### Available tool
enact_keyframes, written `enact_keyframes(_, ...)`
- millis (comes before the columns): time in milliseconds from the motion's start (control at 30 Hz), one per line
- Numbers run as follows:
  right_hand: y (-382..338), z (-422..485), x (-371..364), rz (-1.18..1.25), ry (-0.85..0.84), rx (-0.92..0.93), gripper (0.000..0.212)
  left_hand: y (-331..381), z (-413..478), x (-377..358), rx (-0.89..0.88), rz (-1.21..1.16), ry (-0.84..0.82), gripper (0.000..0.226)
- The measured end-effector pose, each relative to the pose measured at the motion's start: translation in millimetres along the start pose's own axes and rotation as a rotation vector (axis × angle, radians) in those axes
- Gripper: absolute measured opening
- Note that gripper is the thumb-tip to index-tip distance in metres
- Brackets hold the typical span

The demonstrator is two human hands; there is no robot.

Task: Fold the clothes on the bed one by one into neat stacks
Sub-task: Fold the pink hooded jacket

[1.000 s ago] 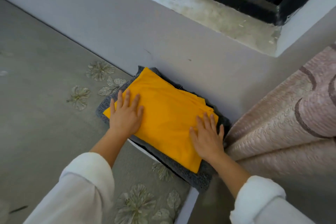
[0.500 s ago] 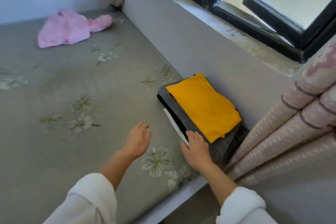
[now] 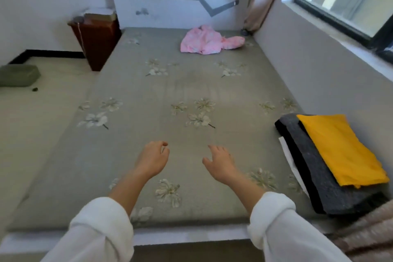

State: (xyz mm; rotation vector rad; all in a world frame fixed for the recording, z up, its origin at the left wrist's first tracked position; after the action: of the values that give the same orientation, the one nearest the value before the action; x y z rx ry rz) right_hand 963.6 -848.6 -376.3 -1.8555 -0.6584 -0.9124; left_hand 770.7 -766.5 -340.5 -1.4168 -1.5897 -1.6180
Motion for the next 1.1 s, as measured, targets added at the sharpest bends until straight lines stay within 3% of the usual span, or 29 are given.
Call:
enact_keyframes(300, -260, 13, -146, 0.006, -0.114, 0.234, 0.061, -238, -49, 126, 0.163, 0.024, 0.125, 0.036)
enact_keyframes(533, -415, 7, -245, -0.073, -0.24, 0.384, 0.064, -409, -87, 204, 0.31, 0.092, 0.154, 0.037)
enact_keyframes(800, -556, 43, -308, -0.127, -0.248, 0.486, 0.064, -534, -65, 271, 0.35, 0.151, 0.187, 0.037)
enact_keyframes(1100, -698, 141, -370, -0.131, -0.254, 0.443, 0.063, -642, 24, 353, 0.288, 0.193, 0.208, 0.042)
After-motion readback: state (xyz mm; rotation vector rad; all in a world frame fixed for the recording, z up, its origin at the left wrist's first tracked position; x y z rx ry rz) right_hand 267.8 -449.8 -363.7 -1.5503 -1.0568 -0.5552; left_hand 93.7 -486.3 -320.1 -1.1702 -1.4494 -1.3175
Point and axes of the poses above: each hand's wrist, its own z-axis towards the middle knuckle, its own x-axis out of the back of the hand, y = z × x, the point moved 8 cm from there along z, towards the middle knuckle, and after that the axes turned 6 degrees about z, right-handed, at the moved point
